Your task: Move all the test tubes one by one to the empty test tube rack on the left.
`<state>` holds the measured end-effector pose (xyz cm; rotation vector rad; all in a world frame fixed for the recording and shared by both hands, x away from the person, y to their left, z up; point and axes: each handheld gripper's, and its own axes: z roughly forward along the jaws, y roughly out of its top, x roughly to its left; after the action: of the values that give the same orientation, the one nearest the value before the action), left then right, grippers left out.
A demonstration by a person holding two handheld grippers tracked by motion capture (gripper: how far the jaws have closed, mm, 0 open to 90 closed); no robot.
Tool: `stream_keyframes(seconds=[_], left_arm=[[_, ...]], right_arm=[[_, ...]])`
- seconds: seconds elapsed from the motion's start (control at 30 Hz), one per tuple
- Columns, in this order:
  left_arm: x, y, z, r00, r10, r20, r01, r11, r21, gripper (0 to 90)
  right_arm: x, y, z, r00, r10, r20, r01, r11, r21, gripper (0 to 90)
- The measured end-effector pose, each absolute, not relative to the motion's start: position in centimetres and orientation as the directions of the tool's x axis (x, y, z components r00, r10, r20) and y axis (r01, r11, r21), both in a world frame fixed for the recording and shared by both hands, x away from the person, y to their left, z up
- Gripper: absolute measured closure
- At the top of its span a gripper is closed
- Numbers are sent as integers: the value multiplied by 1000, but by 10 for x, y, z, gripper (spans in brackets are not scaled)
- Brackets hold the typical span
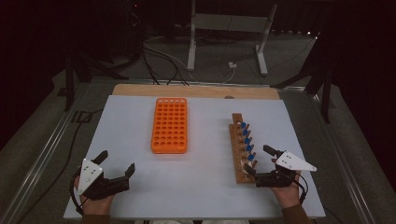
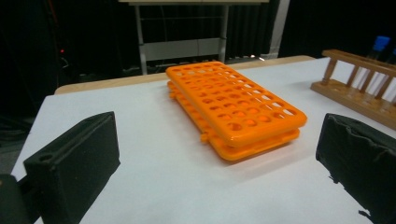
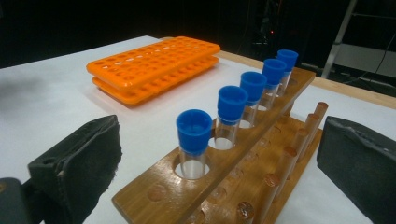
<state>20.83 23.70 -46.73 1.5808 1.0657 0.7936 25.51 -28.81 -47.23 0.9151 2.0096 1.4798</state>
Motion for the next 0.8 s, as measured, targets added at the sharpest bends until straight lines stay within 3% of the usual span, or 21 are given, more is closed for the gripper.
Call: stream_keyframes(seconds=[0.33, 0.43, 0.6, 0.8], left_arm=[[208, 247, -470, 340, 939, -56, 252, -33, 967, 6], [209, 248, -471, 337, 940, -62, 256, -28, 966, 6], [210, 247, -473, 337, 940, -57, 267, -38, 963, 6], [211, 246, -475, 342, 938, -59, 276, -40, 960, 6]], right_arm=[[253, -293, -460, -655, 756, 1, 211, 182, 960, 11], [252, -293, -457, -662, 750, 1, 215, 188, 958, 50], [251, -291, -457, -678, 735, 3, 233, 211, 949, 136], [252, -285, -460, -698, 716, 3, 271, 260, 927, 394]])
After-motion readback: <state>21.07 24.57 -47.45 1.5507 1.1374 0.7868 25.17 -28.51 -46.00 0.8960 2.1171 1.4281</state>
